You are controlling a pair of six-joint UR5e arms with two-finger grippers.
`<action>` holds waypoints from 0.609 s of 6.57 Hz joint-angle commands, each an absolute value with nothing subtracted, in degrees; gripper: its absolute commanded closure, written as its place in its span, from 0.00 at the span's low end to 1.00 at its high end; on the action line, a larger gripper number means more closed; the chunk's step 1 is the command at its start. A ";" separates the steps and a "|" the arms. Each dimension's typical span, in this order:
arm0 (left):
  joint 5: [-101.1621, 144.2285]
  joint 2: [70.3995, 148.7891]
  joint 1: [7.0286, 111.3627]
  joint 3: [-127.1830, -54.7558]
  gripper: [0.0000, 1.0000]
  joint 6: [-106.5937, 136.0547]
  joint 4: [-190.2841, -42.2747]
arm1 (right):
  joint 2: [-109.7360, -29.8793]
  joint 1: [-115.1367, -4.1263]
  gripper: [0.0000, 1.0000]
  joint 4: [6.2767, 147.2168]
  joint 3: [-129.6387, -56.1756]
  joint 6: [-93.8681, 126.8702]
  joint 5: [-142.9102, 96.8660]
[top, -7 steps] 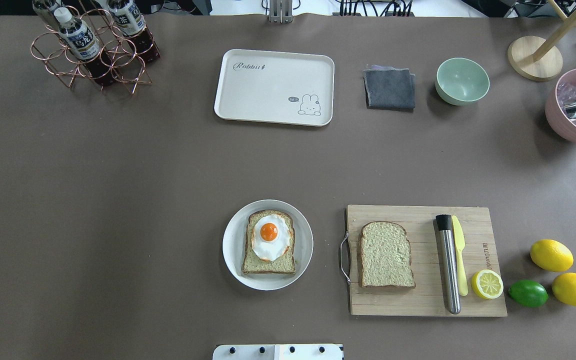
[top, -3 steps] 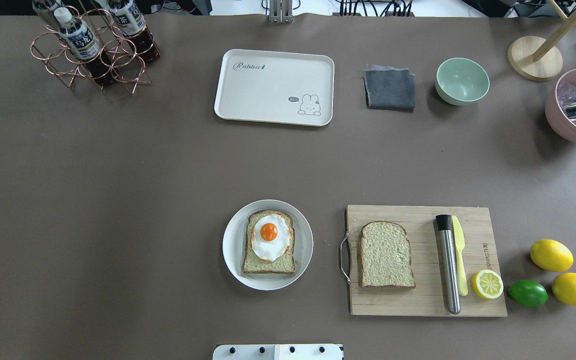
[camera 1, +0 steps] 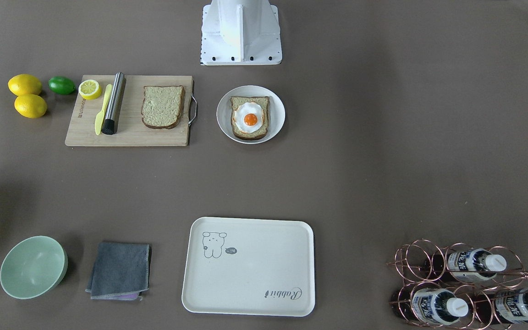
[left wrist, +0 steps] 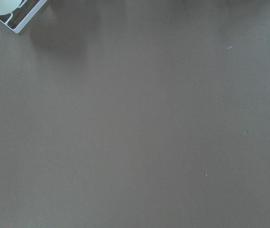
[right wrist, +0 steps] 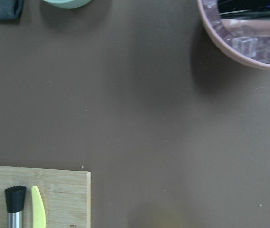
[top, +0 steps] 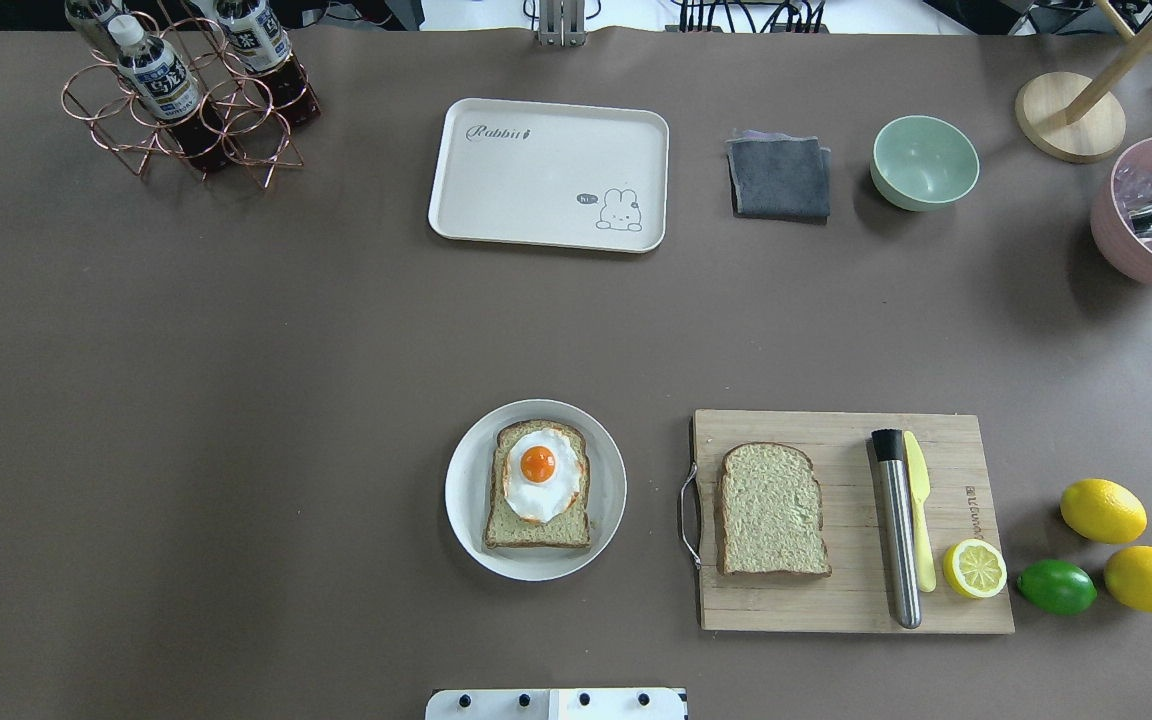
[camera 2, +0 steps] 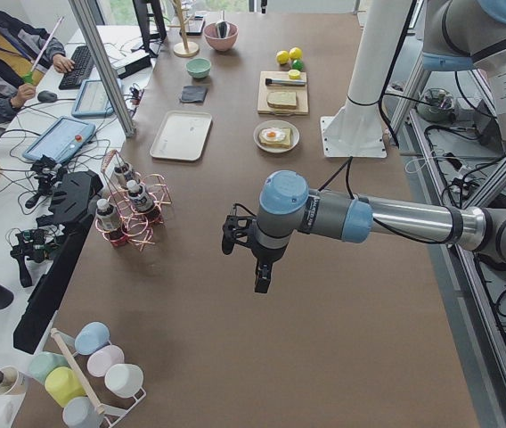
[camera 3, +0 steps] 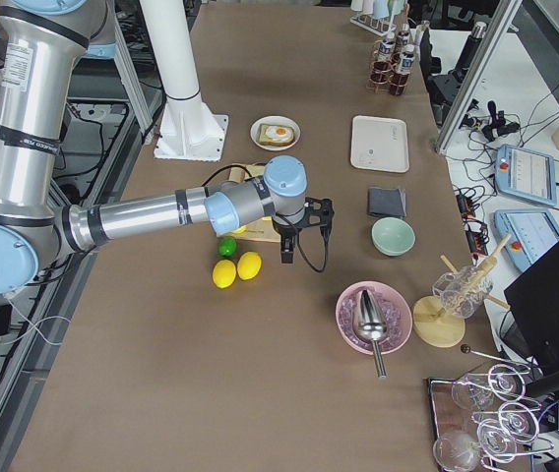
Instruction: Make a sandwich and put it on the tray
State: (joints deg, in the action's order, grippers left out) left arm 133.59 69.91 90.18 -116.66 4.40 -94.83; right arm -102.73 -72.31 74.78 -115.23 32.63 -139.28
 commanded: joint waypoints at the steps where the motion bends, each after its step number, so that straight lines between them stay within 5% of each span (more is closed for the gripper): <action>1: 133.51 69.87 90.00 -116.46 0.02 4.39 -94.83 | -102.13 -65.68 0.00 66.03 -115.31 40.67 -138.43; 4: 133.51 69.87 90.00 -116.28 0.02 4.39 -94.83 | -96.07 -56.98 0.02 66.01 -115.05 54.04 -133.78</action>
State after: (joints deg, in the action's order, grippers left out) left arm 133.53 69.87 90.01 -116.31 4.40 -94.83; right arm -97.78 -60.03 66.13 -115.12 50.38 -135.02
